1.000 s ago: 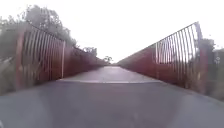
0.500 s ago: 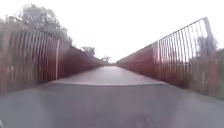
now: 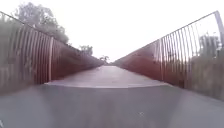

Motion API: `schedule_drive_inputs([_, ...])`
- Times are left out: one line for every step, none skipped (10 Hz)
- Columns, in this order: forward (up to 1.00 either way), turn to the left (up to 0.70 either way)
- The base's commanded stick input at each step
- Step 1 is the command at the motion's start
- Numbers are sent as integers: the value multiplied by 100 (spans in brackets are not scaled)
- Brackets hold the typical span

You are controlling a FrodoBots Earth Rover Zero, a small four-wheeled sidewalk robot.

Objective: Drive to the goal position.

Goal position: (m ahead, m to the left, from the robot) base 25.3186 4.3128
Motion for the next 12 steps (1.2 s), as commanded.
schedule_drive_inputs([70,-14])
schedule_drive_inputs([70,-14])
schedule_drive_inputs([70,-14])
schedule_drive_inputs([70,-14])
schedule_drive_inputs([70,-14])
schedule_drive_inputs([70,-14])
schedule_drive_inputs([70,-14])
schedule_drive_inputs([70,-14])
schedule_drive_inputs([70,-14])
schedule_drive_inputs([70,-14])
schedule_drive_inputs([70,-14])
schedule_drive_inputs([70,-14])
